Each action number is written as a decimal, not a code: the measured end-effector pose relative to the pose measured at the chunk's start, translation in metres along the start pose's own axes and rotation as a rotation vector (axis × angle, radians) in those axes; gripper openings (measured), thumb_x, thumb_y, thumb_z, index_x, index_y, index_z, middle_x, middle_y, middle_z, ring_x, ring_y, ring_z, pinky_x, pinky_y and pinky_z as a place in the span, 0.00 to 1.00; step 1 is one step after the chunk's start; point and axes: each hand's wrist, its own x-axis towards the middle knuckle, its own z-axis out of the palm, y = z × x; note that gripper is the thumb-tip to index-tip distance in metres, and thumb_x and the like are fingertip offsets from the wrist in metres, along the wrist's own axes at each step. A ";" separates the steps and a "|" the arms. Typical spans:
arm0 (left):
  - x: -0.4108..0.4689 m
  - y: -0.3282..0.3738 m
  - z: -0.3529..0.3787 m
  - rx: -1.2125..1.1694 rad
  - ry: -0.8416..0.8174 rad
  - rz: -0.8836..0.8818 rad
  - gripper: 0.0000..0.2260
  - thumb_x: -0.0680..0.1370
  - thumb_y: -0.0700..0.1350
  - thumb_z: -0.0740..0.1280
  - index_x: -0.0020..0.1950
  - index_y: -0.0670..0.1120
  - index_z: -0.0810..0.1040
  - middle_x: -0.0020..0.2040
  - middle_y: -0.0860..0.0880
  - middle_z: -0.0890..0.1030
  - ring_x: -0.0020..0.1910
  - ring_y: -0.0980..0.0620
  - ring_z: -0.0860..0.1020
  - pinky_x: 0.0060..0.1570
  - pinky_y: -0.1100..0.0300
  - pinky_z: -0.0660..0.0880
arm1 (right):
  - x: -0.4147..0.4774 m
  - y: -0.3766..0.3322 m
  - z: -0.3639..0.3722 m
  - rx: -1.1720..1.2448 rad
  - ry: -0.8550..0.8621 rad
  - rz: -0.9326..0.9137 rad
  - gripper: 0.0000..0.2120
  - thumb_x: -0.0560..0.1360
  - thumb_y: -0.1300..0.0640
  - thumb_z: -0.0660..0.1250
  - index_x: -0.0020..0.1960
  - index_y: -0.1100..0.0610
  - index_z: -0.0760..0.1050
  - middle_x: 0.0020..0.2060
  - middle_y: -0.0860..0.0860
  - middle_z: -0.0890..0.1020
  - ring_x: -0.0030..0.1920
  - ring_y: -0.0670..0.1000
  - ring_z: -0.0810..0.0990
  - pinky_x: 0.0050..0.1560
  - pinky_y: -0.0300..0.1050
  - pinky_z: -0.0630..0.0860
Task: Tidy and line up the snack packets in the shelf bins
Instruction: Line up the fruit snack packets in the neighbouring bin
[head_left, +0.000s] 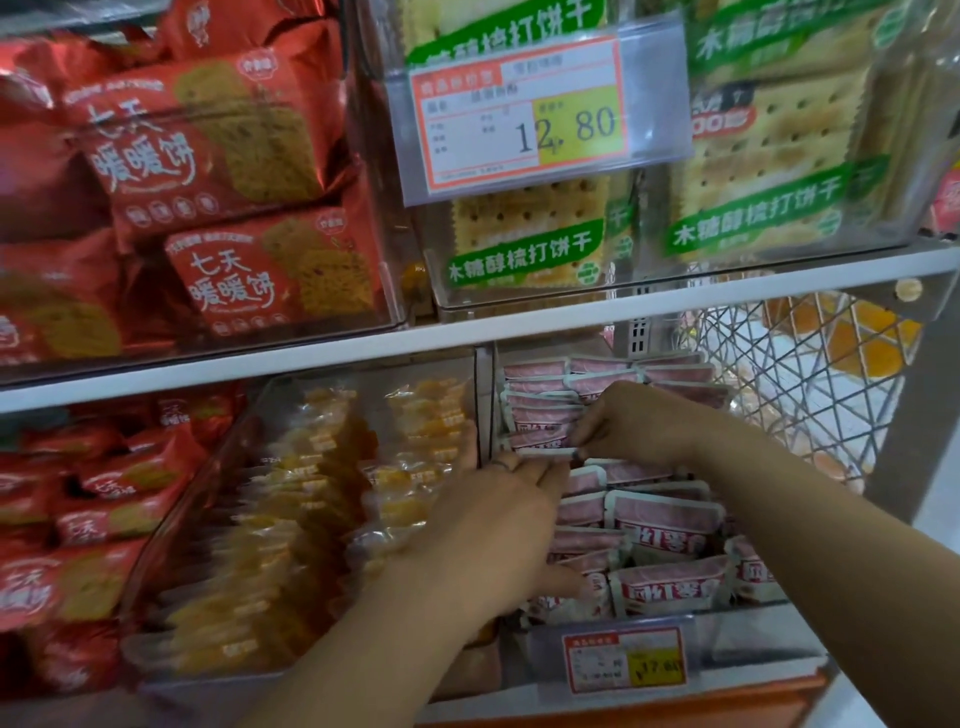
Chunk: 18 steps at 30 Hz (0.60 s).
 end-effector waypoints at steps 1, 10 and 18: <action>0.000 0.000 0.001 0.002 0.002 0.004 0.44 0.71 0.69 0.61 0.78 0.47 0.48 0.77 0.50 0.57 0.74 0.48 0.58 0.72 0.40 0.39 | 0.001 -0.001 0.001 0.001 0.028 0.002 0.06 0.73 0.61 0.69 0.47 0.56 0.84 0.43 0.49 0.85 0.39 0.41 0.78 0.38 0.29 0.70; 0.002 -0.001 0.003 0.002 0.002 0.000 0.44 0.72 0.69 0.60 0.78 0.46 0.48 0.77 0.48 0.56 0.75 0.47 0.56 0.72 0.37 0.39 | 0.000 -0.014 0.006 -0.096 0.293 -0.155 0.07 0.73 0.66 0.66 0.46 0.59 0.82 0.37 0.50 0.82 0.36 0.44 0.76 0.33 0.26 0.67; 0.005 0.002 0.001 0.040 -0.045 -0.022 0.44 0.72 0.70 0.59 0.78 0.45 0.49 0.77 0.45 0.58 0.74 0.45 0.59 0.72 0.39 0.39 | 0.001 -0.011 0.016 -0.114 0.157 -0.150 0.09 0.76 0.64 0.65 0.52 0.58 0.82 0.49 0.52 0.84 0.49 0.47 0.81 0.44 0.28 0.67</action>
